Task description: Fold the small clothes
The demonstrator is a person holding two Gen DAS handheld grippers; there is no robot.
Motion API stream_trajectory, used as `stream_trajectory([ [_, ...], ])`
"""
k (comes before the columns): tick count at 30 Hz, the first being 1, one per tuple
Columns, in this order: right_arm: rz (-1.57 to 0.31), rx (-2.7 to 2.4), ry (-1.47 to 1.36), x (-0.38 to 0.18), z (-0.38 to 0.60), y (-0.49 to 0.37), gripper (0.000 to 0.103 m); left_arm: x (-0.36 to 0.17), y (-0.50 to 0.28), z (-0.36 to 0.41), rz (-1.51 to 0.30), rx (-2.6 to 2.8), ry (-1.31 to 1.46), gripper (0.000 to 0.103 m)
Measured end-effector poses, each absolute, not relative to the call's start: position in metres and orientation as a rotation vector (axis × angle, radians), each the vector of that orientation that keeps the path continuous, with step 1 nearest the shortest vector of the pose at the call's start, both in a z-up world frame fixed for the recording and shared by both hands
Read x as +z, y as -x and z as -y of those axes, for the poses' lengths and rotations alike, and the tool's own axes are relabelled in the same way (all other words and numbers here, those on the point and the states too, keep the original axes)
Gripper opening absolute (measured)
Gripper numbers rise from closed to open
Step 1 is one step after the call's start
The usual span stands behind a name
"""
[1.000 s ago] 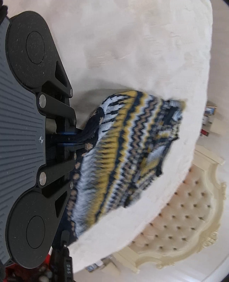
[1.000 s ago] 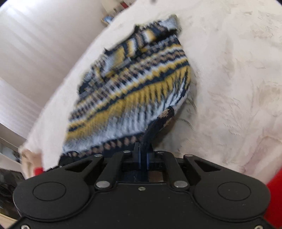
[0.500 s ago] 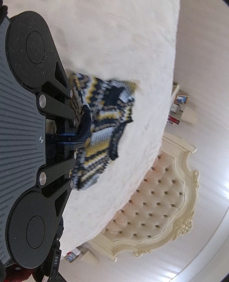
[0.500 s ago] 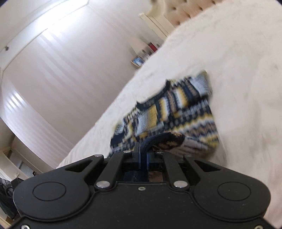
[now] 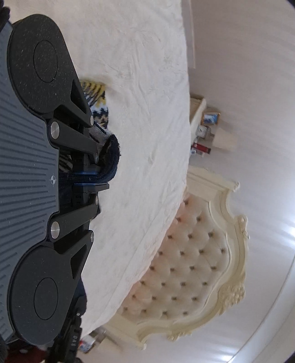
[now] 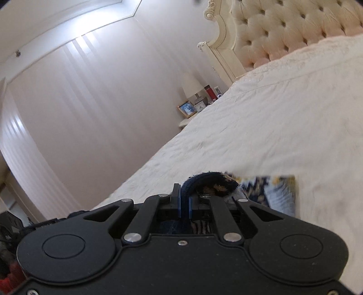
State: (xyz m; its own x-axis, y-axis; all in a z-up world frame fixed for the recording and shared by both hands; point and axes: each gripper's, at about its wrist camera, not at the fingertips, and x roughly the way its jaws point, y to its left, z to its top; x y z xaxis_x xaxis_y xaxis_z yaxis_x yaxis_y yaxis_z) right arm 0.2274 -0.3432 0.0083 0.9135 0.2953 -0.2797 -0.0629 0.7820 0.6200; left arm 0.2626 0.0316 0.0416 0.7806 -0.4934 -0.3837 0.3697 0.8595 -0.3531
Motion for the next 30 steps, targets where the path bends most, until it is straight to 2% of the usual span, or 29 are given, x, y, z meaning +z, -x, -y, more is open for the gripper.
stream_trajectory([
  [9, -0.518, 0.116, -0.642, -0.052, 0.35, -0.319, 0.014, -0.016, -0.348, -0.006, -0.643, -0.365, 0.204, 0.006],
  [12, -0.57, 0.102, -0.65, -0.069, 0.352, -0.331, 0.016, -0.028, -0.363, -0.003, -0.681, -0.328, 0.173, 0.01],
  [13, -0.582, 0.098, -0.65, -0.074, 0.353, -0.334, 0.017, -0.031, -0.367, -0.003, -0.693, -0.323, 0.172, 0.012],
  [14, -0.593, 0.091, -0.648, -0.077, 0.353, -0.336, 0.019, -0.032, -0.371, -0.004, -0.708, -0.315, 0.174, 0.022],
  [17, -0.609, 0.088, -0.665, -0.083, 0.355, -0.34, 0.021, -0.032, -0.377, -0.01, -0.732, -0.292, 0.19, 0.04],
  [18, -0.607, 0.088, -0.675, -0.083, 0.357, -0.339, 0.024, -0.03, -0.38, -0.012, -0.732, -0.29, 0.193, 0.043],
  [19, -0.603, 0.087, -0.68, -0.082, 0.358, -0.337, 0.029, -0.027, -0.38, -0.014, -0.726, -0.283, 0.191, 0.052],
  [20, -0.593, 0.084, -0.682, -0.081, 0.359, -0.335, 0.049, -0.024, -0.377, -0.017, -0.712, -0.279, 0.185, 0.059],
  [21, -0.576, 0.079, -0.681, -0.079, 0.362, -0.337, 0.069, -0.019, -0.376, -0.018, -0.7, -0.278, 0.173, 0.061],
  [22, -0.553, 0.073, -0.677, -0.076, 0.364, -0.334, 0.079, -0.014, -0.373, -0.019, -0.691, -0.278, 0.16, 0.061],
  [23, -0.533, 0.068, -0.673, -0.072, 0.367, -0.331, 0.083, -0.009, -0.37, -0.02, -0.683, -0.282, 0.147, 0.061],
  [30, -0.481, 0.062, -0.66, -0.04, 0.374, -0.294, 0.085, 0.022, -0.33, -0.024, -0.679, -0.344, 0.115, 0.062],
])
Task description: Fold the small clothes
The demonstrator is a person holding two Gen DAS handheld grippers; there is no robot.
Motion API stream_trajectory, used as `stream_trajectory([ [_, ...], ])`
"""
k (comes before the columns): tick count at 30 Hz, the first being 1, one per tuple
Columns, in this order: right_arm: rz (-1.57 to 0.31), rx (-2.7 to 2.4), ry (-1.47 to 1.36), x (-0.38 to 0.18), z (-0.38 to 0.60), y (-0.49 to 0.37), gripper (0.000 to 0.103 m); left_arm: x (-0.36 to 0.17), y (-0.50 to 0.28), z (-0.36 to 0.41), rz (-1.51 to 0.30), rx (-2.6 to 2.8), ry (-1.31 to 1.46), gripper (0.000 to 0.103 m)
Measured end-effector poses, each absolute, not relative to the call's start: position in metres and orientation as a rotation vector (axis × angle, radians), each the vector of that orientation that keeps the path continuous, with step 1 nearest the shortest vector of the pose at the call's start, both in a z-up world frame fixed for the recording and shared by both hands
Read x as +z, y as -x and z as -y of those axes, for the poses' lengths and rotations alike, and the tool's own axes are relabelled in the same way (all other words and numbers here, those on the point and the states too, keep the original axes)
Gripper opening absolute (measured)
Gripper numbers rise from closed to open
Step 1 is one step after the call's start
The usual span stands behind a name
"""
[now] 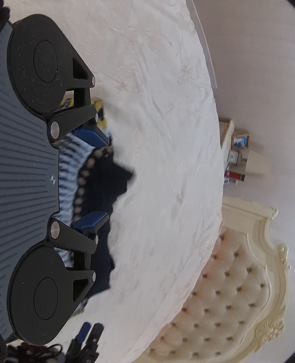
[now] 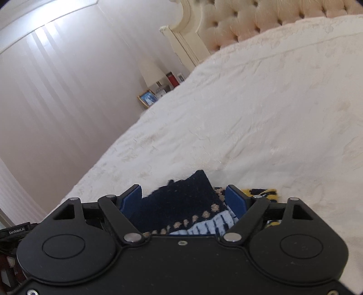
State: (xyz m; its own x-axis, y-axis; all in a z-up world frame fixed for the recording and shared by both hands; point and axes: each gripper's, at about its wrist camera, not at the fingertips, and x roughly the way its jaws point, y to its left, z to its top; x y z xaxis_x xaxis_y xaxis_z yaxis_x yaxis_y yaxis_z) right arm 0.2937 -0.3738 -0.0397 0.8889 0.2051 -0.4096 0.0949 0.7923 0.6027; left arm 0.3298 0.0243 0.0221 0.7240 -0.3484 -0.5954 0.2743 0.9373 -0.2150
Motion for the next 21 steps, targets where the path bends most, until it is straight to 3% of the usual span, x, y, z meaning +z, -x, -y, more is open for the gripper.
stream_trajectory([
  [10, -0.581, 0.092, -0.65, -0.033, 0.347, -0.237, 0.1, 0.03, -0.266, -0.021, -0.772, -0.447, 0.118, 0.07],
  [21, -0.7, -0.036, -0.206, -0.09, 0.326, -0.24, 0.1, -0.07, -0.266, -0.025, -0.828, -0.279, -0.126, 0.07],
])
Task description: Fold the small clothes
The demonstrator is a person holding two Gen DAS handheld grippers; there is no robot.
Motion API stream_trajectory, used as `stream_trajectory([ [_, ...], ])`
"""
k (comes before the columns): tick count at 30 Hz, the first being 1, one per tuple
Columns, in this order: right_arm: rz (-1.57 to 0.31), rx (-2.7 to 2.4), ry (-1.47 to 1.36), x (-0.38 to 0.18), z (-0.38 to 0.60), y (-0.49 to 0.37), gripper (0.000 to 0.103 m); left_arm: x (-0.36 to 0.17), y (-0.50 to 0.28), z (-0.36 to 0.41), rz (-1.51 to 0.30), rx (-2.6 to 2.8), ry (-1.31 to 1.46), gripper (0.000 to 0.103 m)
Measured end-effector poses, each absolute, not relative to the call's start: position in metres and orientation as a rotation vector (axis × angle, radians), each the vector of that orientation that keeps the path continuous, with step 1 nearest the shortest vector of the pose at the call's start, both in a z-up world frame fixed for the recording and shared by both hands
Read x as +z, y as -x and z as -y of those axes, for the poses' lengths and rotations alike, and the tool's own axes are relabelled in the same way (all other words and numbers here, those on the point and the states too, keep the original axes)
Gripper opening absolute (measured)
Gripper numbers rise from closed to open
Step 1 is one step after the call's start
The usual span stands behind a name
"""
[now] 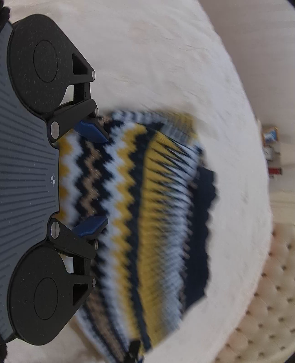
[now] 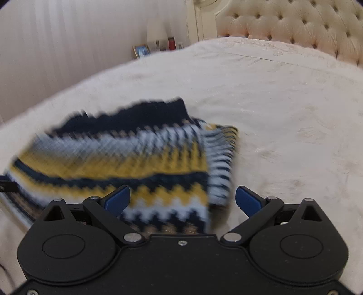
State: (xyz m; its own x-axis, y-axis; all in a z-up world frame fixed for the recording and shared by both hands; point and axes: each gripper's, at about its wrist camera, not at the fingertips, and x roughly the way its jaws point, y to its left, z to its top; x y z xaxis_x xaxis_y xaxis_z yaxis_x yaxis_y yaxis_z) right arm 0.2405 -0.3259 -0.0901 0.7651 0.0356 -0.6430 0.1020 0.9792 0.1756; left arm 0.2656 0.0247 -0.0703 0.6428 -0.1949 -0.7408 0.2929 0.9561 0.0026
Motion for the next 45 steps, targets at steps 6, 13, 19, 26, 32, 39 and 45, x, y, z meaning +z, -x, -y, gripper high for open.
stream_trajectory([
  [6, -0.76, -0.014, -0.314, -0.109, 0.345, -0.246, 0.102, -0.082, -0.262, -0.021, -0.767, -0.275, -0.174, 0.075],
  [13, -0.742, 0.006, -0.35, -0.113, 0.349, -0.244, 0.103, -0.09, -0.254, -0.019, -0.706, -0.245, -0.118, 0.085],
  [19, -0.736, 0.01, -0.351, -0.114, 0.348, -0.245, 0.103, -0.092, -0.251, -0.017, -0.706, -0.238, -0.128, 0.086],
  [26, -0.743, 0.012, -0.365, -0.113, 0.35, -0.246, 0.103, -0.056, -0.246, -0.007, -0.792, -0.248, -0.066, 0.084],
  [32, -0.746, 0.016, -0.387, -0.111, 0.352, -0.246, 0.103, -0.028, -0.255, 0.035, -0.758, -0.292, -0.081, 0.084],
  [39, -0.748, 0.021, -0.409, -0.111, 0.354, -0.246, 0.103, -0.051, -0.291, 0.084, -0.816, -0.291, -0.16, 0.084],
  [45, -0.749, 0.023, -0.412, -0.11, 0.354, -0.247, 0.103, -0.084, -0.304, 0.102, -0.868, -0.275, -0.266, 0.091],
])
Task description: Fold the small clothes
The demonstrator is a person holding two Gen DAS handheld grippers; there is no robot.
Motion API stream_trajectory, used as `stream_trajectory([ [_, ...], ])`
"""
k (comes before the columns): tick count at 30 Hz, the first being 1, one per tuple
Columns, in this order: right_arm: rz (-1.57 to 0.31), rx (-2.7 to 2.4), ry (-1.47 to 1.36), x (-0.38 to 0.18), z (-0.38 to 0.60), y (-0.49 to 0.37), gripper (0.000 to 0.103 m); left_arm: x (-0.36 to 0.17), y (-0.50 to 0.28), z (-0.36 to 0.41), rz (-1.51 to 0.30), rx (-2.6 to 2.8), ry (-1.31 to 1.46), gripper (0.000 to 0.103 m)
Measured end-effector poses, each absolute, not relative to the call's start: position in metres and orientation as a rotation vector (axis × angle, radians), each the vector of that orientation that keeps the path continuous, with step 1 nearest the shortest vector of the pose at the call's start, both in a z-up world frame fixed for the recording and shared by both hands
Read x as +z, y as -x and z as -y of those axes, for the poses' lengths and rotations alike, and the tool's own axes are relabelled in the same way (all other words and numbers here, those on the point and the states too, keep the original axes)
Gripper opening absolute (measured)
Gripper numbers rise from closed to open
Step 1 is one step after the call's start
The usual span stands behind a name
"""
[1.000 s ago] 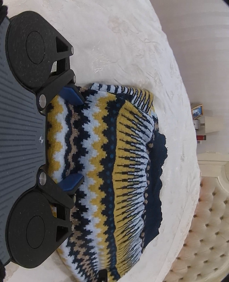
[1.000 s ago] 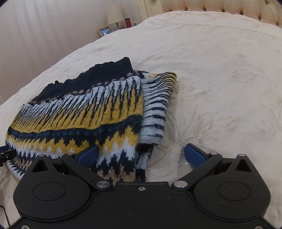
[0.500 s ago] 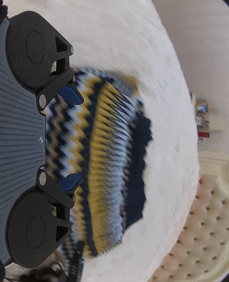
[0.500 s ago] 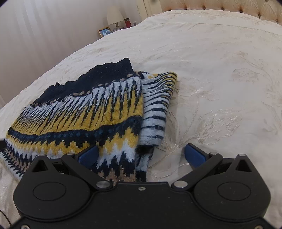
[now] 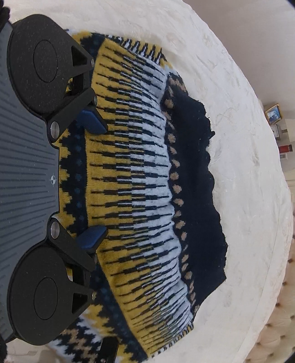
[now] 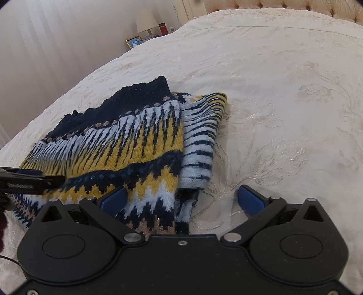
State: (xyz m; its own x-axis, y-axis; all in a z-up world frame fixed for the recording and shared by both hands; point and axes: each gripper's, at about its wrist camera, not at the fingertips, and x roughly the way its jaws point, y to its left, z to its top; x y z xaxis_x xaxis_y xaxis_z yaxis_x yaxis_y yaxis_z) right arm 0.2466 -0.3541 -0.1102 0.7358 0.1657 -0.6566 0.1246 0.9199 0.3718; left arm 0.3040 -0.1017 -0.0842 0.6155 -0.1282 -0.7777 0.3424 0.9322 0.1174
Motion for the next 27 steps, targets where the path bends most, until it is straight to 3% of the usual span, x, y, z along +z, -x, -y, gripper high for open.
stream_trajectory([
  [7, -0.748, 0.023, -0.419, -0.109, 0.354, -0.246, 0.103, -0.076, -0.314, 0.082, -0.89, -0.37, -0.151, 0.093],
  [16, -0.686, -0.012, -0.51, -0.099, 0.367, -0.241, 0.102, -0.057, -0.31, -0.01, -0.833, -0.32, 0.218, 0.093],
  [27, -0.627, 0.008, -0.536, -0.093, 0.367, -0.238, 0.102, -0.06, -0.314, -0.079, -0.836, -0.179, 0.271, 0.093],
])
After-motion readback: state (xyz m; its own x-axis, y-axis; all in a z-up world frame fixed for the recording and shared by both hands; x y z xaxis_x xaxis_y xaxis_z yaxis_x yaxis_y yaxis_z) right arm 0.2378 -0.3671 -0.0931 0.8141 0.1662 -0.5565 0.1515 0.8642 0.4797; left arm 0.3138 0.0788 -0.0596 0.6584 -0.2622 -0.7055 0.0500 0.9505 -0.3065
